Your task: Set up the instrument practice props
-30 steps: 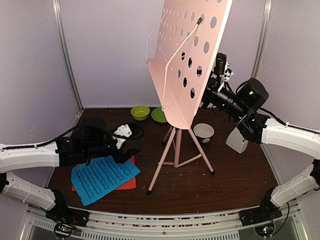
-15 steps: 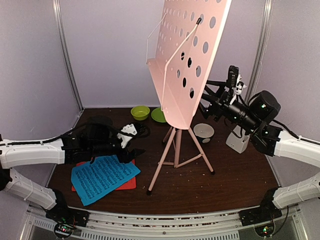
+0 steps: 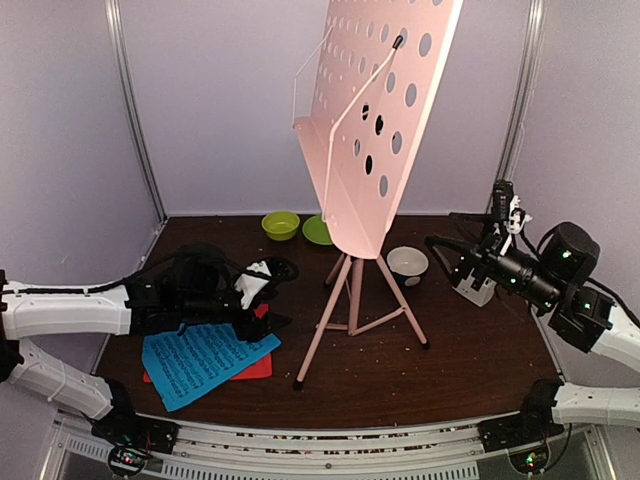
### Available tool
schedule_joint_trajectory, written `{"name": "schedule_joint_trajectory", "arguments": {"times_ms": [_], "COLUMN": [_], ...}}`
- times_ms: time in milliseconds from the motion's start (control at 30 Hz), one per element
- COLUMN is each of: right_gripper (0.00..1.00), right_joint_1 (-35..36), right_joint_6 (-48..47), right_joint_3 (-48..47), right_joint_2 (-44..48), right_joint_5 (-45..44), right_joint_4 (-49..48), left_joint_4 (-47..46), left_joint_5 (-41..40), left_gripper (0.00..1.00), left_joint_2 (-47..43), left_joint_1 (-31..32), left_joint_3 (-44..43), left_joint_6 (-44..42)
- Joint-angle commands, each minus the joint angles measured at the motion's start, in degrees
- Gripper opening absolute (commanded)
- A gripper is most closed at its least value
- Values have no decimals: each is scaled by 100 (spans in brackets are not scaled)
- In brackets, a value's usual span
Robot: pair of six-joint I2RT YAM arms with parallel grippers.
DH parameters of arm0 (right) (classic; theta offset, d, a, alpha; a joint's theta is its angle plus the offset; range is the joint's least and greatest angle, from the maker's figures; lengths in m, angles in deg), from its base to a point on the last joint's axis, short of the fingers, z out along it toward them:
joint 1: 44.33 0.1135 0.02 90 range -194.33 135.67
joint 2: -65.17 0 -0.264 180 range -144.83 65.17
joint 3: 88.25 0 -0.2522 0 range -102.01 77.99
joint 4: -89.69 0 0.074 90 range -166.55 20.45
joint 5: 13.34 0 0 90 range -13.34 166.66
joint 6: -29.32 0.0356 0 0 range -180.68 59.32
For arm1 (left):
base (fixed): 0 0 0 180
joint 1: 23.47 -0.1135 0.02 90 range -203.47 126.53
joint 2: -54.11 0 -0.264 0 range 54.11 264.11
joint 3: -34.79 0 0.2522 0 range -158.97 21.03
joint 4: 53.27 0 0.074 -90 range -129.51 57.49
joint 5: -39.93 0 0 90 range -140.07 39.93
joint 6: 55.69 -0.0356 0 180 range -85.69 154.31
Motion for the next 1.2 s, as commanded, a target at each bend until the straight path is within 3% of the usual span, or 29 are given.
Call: {"name": "schedule_joint_trajectory", "arguments": {"times_ms": [0,333,533,1167], "right_gripper": [96,94,94,92], "right_joint_1": [-29,-24,-29,-103], "right_joint_6": [358,592,409,122], "right_joint_3": [393,892,1035,925], "right_joint_2": [353,406,31,-1312], "right_joint_5": [-394,-633,-695,-739], "right_joint_4": [1269,2165,2141,1895], "left_joint_4": [-213,-220,-372,-850], "left_joint_5": [308,882,909,820], "left_gripper": [66,75,80,81], "left_joint_2": [-130,19,270,1177], "left_joint_1": [-48,14,233,602], "left_joint_3": [276,550,599,315], "left_joint_6": [368,764,910,1126]}}
